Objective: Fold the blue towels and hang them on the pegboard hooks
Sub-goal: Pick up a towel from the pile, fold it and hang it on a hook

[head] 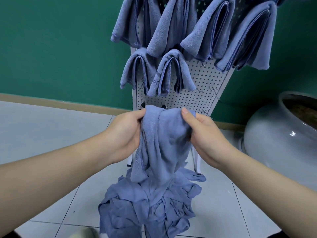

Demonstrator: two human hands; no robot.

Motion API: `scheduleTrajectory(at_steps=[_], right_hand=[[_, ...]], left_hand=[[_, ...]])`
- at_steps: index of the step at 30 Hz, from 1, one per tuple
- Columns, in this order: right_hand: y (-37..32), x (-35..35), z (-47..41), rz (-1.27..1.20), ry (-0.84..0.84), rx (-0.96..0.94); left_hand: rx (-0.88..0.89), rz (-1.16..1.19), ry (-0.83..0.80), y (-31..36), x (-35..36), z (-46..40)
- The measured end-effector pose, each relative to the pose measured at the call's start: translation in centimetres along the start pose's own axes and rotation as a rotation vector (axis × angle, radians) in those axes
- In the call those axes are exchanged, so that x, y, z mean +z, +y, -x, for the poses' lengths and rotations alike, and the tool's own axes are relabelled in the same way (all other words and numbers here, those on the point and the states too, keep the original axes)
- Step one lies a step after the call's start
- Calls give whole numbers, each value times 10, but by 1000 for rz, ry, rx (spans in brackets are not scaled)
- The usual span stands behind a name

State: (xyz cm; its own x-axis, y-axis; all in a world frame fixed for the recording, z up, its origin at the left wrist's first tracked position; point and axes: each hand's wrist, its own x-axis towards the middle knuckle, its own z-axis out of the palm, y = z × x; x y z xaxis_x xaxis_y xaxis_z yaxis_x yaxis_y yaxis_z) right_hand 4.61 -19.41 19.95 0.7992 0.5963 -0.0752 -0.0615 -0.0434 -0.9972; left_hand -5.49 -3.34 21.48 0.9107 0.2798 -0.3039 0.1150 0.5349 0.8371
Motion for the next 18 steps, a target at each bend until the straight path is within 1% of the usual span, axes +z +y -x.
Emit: scheduleTrajectory(at_steps=[2,5,10,13,18], right_hand=[[-1,-2,-1,-26,14,8],[-1,-1,2,-39,6,5],[5,6,9,26,-91,38],[5,6,8,41,-78,29],[-2,0,4,34,-3,-36]], left_hand=[[9,-60,-33,0,-5,-3],[65,-232,-32,1,-10,-5],[181,-406,-18,-3,-7,-1],[211,-410,-9,-7,-6,2],[190,-350,6,-4,-5,2]])
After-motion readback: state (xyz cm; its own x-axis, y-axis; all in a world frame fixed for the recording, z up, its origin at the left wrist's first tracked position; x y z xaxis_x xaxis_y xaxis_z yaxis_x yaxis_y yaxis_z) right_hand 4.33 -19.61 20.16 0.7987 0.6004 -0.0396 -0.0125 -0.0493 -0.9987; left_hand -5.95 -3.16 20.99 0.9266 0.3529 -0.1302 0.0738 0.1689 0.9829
